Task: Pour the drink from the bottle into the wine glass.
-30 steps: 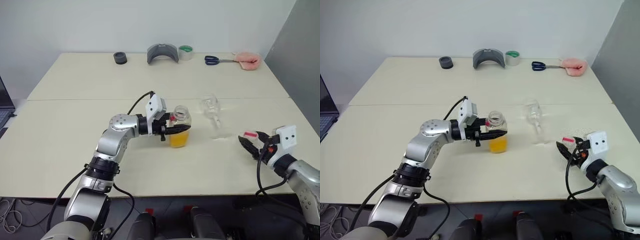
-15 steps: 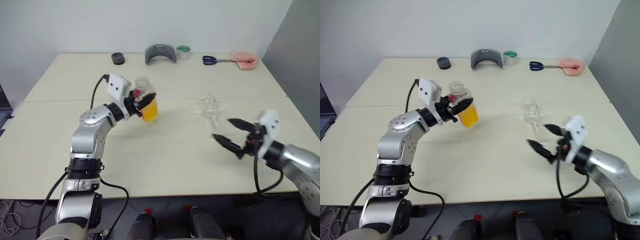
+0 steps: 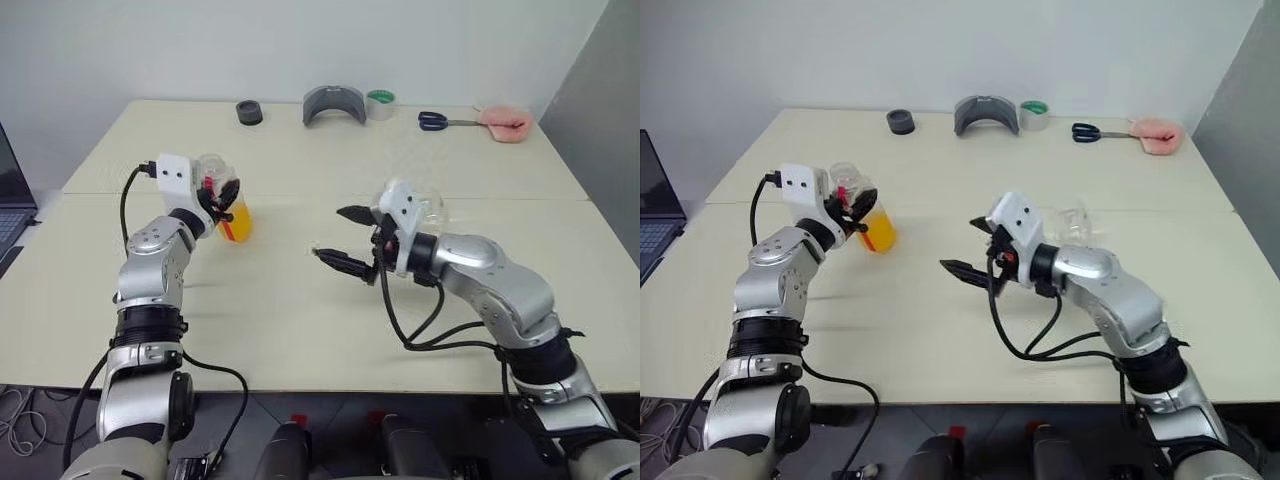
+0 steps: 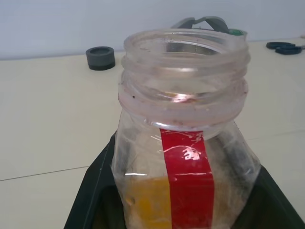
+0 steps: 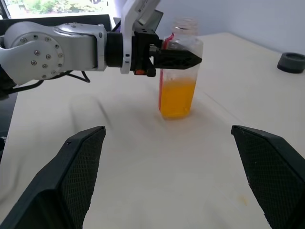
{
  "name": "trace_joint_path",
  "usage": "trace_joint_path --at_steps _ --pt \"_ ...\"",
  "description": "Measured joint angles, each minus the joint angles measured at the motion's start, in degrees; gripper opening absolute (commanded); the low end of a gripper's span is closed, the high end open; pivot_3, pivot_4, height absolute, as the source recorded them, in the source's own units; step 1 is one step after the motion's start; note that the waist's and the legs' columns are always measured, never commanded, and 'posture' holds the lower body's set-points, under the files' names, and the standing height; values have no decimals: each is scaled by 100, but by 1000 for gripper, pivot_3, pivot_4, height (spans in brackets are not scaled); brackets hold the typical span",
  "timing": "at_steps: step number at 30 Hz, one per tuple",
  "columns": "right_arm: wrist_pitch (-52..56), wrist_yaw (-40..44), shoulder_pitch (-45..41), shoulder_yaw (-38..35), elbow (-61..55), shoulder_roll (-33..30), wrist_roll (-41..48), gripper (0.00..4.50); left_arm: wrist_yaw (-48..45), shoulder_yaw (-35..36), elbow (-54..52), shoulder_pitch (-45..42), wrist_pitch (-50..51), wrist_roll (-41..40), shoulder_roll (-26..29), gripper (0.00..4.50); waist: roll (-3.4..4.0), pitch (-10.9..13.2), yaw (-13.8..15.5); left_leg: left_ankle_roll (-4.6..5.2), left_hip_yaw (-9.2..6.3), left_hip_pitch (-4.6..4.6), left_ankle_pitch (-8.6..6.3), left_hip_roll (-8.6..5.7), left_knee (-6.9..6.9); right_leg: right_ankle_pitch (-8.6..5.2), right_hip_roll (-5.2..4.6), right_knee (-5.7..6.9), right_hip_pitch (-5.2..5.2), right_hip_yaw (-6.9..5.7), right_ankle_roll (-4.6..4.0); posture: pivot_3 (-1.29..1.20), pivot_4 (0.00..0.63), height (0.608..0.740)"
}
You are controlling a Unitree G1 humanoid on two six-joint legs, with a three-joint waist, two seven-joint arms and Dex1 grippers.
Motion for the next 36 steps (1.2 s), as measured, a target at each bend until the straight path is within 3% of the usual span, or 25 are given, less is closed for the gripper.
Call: trace_joint_path --at_steps 6,14,15,21,36 --pt "-48 6 -69 38 204 389 -111 4500 117 76 447 -43 -340 24 -8 1814 0 0 -24 0 1 1 0 2 -1 1 2 8 -6 1 -1 0 150 740" --pt "13 27 -173 24 209 444 -105 4500 170 31 719 -28 -485 83 -24 4395 0 -2 -37 1 -1 0 0 2 -1 1 3 8 -6 0 -2 0 150 740" --pt "24 32 -172 23 208 442 -105 4500 172 19 714 -16 -487 91 -24 4478 0 -2 -38 1 -1 0 0 2 -1 1 3 8 -6 0 -2 0 150 740" --pt "51 114 -113 20 186 358 -111 4500 228 -101 507 277 -576 231 -39 4478 0 -2 -48 1 -2 1 -1 2 -2 1 2 7 -6 0 -2 0 150 740" --pt "478 -35 781 -39 -439 -94 -135 4500 621 -79 -1602 2376 -249 319 -149 4478 -1 -3 -85 20 -18 2 -12 6 -4 1 0 7 -5 4 -2 0 150 740"
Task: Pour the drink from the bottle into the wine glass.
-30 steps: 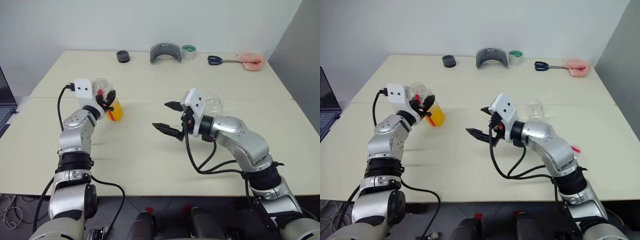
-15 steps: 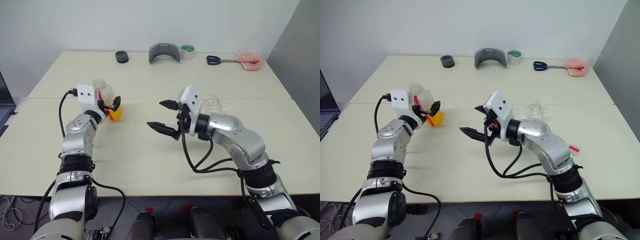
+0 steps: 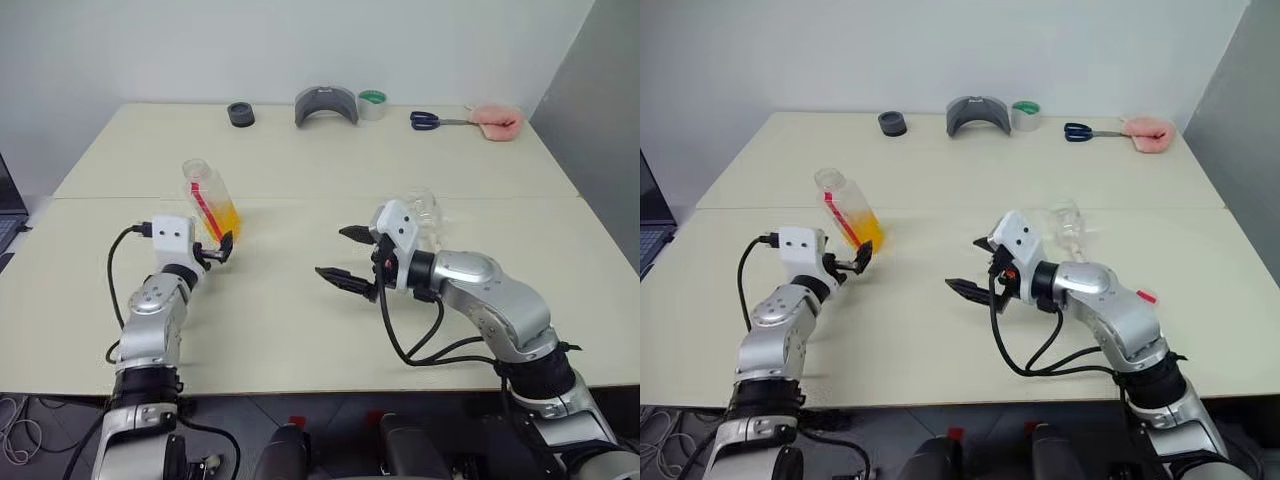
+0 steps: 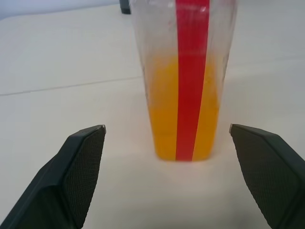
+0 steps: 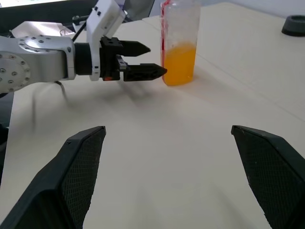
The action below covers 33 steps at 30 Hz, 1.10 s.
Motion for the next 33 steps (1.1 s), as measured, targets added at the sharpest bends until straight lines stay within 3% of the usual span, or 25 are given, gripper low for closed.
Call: trace_joint_path --at_steps 4,8,14,21,26,33 --pt "230 -306 462 -262 -352 41 74 4500 -606 -184 -677 699 -29 -93 174 4478 0 0 20 0 0 -2 0 2 -1 0 -2 -3 1 -1 0 0 150 740" --pt "786 -926 679 -1077 -739 41 255 4500 -1620 -464 -1355 1167 36 -355 610 4478 1 1 36 1 13 -1 -1 1 -1 0 -1 -2 4 -1 0 0 150 740" --pt "2466 -1545 -576 -2088 -273 -576 336 4500 -2901 -1114 -1853 743 218 -728 984 4478 3 2 49 2 26 9 -1 -1 -5 -2 7 -5 9 2 -1 0 150 740" --pt "3047 -793 -2073 -1205 2103 -1516 103 4500 -3925 -1871 -1791 -96 9 -682 1056 4478 7 5 -30 5 43 10 -2 2 -8 -2 10 -5 8 12 -2 0 150 740" --pt "3198 -260 -2896 -599 3700 -1412 -75 4500 -4303 -2050 -1663 -339 -202 -677 1022 4478 7 5 -58 9 42 10 -4 4 -6 -2 12 -3 8 12 -3 0 150 740" --pt "3068 416 -3392 79 5281 -1040 -413 4500 -4592 -2116 -1658 -393 -331 -664 1014 4478 10 6 -46 9 41 5 -4 1 -3 -2 9 -3 4 10 -3 0 150 740"
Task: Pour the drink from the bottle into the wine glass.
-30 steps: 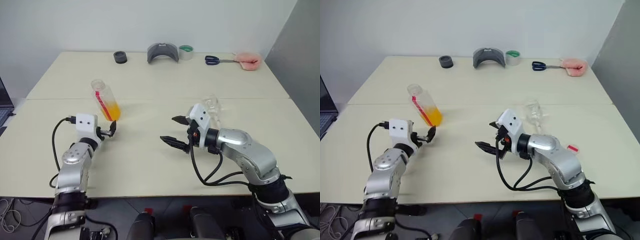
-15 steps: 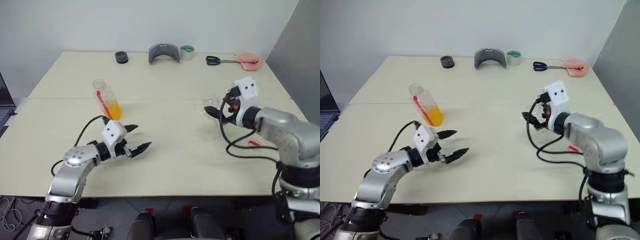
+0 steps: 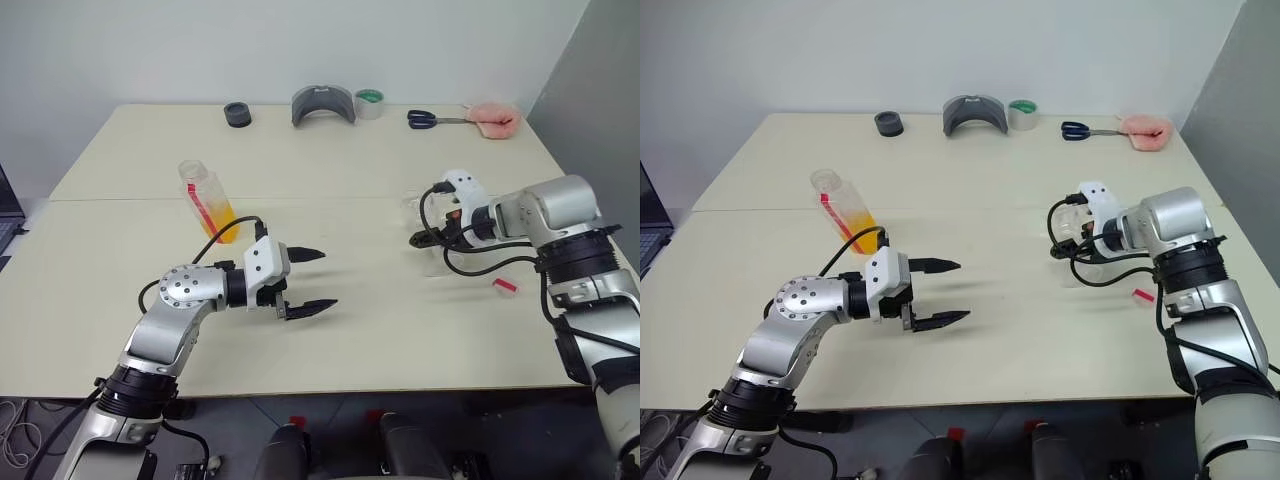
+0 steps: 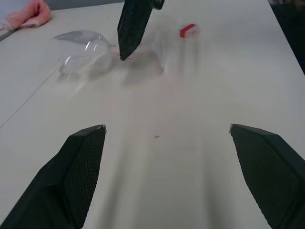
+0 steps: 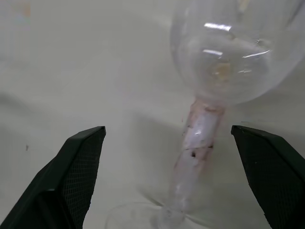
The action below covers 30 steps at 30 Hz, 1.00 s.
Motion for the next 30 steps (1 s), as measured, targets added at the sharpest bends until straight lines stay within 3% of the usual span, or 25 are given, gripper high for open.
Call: trace_joint_path --at_steps 1,4,15,21,26,30 --pt "-114 93 -104 86 282 49 -86 4500 -24 -16 0 0 -3 9 0 4478 0 0 0 0 1 1 0 0 1 0 0 1 0 1 0 0 150 740" --pt "-432 397 -309 275 962 156 -358 3897 -21 -36 -5 -4 -4 36 -12 4500 2 1 -1 0 0 0 0 0 0 0 0 0 -1 0 0 0 150 740" --pt "-1012 1505 -873 639 2236 395 -1135 191 143 -80 -113 87 -56 172 -137 4500 3 1 -10 0 1 3 0 1 0 0 1 2 -2 2 0 0 150 740" --pt "-1178 1513 -1104 410 2642 499 -1348 165 178 -85 -136 157 -136 243 -148 4500 7 4 -5 0 0 0 0 -1 0 0 0 3 -4 1 0 0 150 740" --pt "-1361 788 -1257 -577 2772 694 -1192 165 230 -85 -135 157 -139 256 -147 4500 11 7 -10 -1 2 -1 0 1 -1 1 0 5 -8 3 -1 0 150 740" --pt "-1775 113 -906 -1371 2231 1047 -934 165 248 -84 -132 116 -139 281 -145 4500 11 7 -2 -1 1 -3 0 0 -1 1 0 7 -8 3 -1 0 150 740"
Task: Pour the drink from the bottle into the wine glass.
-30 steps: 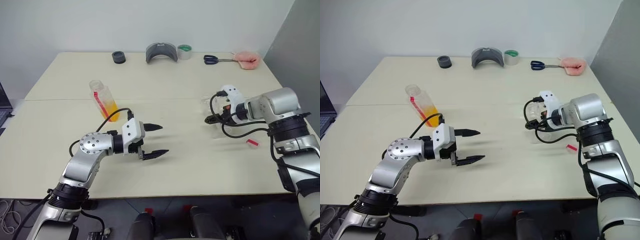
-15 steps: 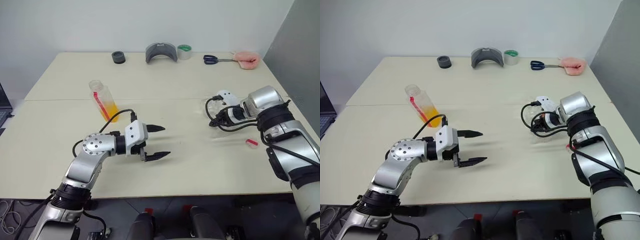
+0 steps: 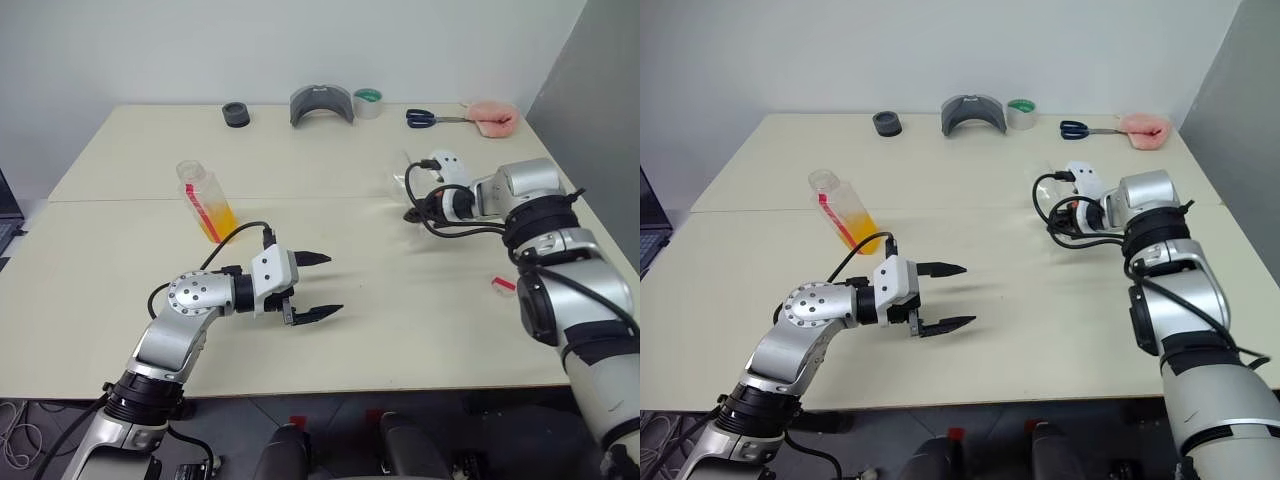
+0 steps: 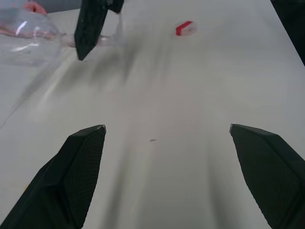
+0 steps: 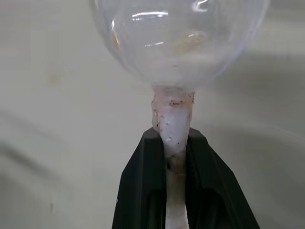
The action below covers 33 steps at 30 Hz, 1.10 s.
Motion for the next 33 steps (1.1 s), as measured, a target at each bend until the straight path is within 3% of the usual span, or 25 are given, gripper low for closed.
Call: trace_joint_path --at_steps 9,18,33 --pt "-494 -1135 2168 -883 -2706 636 425 165 -70 2 110 -60 -117 48 94 4500 -2 -8 10 0 -4 7 0 1 2 0 -1 1 10 -1 1 0 150 740" --pt "-287 -1497 3947 -546 -5427 682 531 165 -311 -29 226 -150 -151 71 143 4500 -3 -19 24 0 -13 12 0 0 0 -1 0 -7 21 -9 2 0 150 740" --pt "-248 -1549 4637 -52 -6423 401 529 165 -789 -59 535 -362 -434 115 263 4500 -8 -26 21 2 -12 23 -1 0 -3 -3 2 -10 31 -8 3 0 150 740"
